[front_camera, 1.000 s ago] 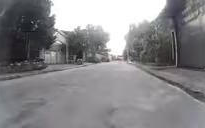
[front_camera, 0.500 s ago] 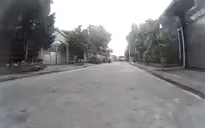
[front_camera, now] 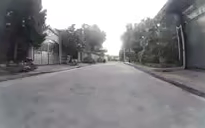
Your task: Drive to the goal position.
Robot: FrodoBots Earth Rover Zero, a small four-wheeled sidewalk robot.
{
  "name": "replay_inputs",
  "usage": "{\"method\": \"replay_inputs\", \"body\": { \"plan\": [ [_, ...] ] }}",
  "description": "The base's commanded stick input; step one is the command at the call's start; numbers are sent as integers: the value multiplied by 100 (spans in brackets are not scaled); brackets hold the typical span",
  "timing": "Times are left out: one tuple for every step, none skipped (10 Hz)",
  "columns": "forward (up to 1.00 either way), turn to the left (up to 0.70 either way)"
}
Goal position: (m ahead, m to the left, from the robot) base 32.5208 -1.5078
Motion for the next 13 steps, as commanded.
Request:
{"method": "replay_inputs", "body": {
  "plan": [
    [100,-39],
    [100,-39],
    [100,1],
    [100,1],
    [100,1],
    [100,1],
    [100,1],
    [100,1],
    [100,1],
    [100,1],
    [100,1],
    [100,1],
    [100,1]
  ]
}}
